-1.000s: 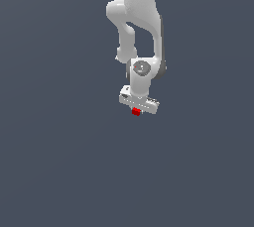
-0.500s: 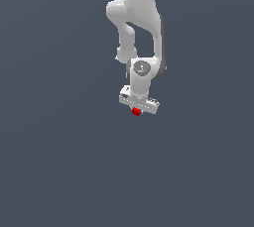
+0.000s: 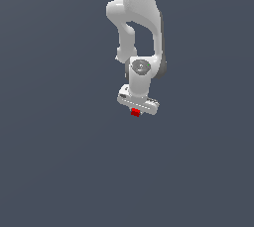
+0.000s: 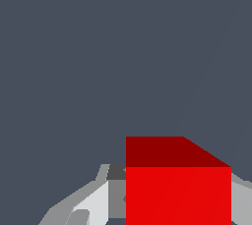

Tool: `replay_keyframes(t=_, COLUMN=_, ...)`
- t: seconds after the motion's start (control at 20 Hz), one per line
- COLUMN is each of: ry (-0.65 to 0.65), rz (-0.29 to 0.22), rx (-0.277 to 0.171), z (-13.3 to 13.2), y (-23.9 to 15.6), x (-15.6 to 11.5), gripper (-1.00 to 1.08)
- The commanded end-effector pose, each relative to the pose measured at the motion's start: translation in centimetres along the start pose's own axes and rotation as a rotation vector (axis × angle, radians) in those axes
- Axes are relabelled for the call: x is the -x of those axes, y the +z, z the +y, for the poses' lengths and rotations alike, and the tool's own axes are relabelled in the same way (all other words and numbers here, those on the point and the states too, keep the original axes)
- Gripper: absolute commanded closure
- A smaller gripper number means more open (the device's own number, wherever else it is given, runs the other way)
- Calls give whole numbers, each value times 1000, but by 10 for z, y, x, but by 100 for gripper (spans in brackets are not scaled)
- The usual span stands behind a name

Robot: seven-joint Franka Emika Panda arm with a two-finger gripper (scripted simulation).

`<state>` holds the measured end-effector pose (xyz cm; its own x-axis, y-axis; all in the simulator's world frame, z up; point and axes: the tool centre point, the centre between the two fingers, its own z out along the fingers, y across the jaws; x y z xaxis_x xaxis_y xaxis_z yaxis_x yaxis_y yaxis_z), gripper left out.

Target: Pick up the red cube and move it to a goal position.

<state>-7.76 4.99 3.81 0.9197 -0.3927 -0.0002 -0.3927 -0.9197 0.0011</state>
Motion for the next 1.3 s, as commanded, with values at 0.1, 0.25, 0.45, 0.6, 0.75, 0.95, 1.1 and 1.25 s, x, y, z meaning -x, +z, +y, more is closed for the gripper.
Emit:
replay_keyframes(t=0.1, ry=0, rz=1, rx=-1, z=-1, y=-21, x=-20, gripper=108)
replay_keyframes(t=0.25, ry=0, rz=1, rx=-1, z=-3, y=-38, x=-37, gripper=108)
replay_keyframes(t=0.45, ry=0, rz=1, rx=-1, z=-5, y=-64, x=-62, gripper=108)
replay_keyframes(t=0.6, ry=0, rz=1, rx=-1, z=-7, y=-84, x=-83, gripper=108)
replay_keyframes(t=0.75, ry=0, rz=1, rx=-1, z=-9, y=-103, x=-102, gripper=108)
replay_keyframes(t=0.95, ry=0, rz=1, rx=-1, z=-11, y=-123, x=-124, gripper=108)
replay_keyframes(t=1.1, ry=1, rz=0, rx=-1, z=-12, y=-134, x=-136, gripper=108)
replay_keyframes(t=1.25, ry=1, rz=0, rx=-1, z=-14, y=-142, x=-145, gripper=108)
